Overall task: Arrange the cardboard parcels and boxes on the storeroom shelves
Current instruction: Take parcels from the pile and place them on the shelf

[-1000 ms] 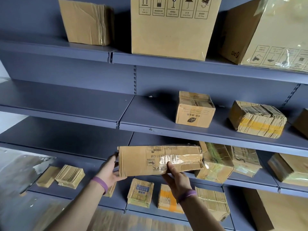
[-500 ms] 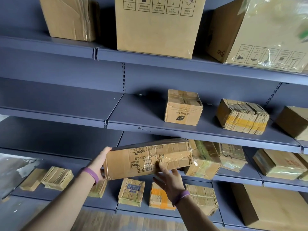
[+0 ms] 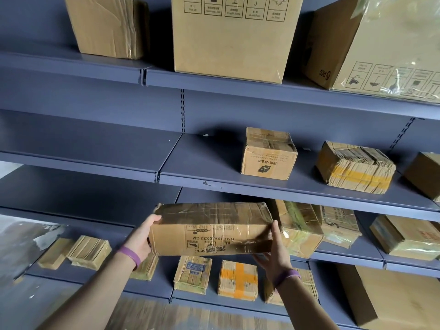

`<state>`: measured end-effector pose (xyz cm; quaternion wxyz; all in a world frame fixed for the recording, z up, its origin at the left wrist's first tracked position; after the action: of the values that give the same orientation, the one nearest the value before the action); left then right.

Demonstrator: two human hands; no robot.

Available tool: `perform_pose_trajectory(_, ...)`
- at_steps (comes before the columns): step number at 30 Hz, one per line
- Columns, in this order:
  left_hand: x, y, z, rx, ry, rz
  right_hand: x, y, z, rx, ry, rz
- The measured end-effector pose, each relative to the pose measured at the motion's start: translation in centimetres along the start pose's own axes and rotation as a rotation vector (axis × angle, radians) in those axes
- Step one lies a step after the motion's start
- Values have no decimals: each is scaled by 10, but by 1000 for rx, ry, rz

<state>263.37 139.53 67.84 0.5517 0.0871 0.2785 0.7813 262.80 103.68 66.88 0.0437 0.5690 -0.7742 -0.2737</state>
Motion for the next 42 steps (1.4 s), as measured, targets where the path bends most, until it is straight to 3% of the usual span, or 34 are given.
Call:
perform_pose_trajectory(6, 16, -2, -1, -39, -2, 26, 5, -9, -8, 154, 263, 104)
perform_pose_trajectory(13, 17, 3, -2, -71, -100, 19, 2, -8, -7, 226, 247, 83)
perform_pose_trajectory(18, 15, 5, -2, -103, -234, 14, 5, -11, -5, 291, 413, 149)
perform_pose_trajectory(26, 24, -5, -4, -150, -375, 135, -4, -1, -14, 288, 341, 107)
perform_pose_trajectory(31, 18, 12, -1, -102, -199, 212, 3, -3, -12, 269, 272, 166)
perform_pose_trajectory(34, 8, 18, -3, -69, 25, 110, 3, -1, -13, 243, 222, 170)
perform_pose_trajectory(38, 5, 23, 11, -212, -118, 103, -1, 2, -10, 240, 208, 174)
perform_pose_trajectory(42, 1, 30, 18, -283, -109, 36, 3, 1, -12, 286, 245, 188)
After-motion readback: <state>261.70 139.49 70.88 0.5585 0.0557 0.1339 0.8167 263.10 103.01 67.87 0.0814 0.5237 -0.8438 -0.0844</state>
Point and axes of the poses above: each hand's wrist, its own y-axis away from the middle knuckle, its own x-axis out of the back of the hand, z = x × y, the point moved 7 cm from there along -y, towards the middle knuckle, and after that the axes turned 4 degrees about y, right-handed, at the moved point
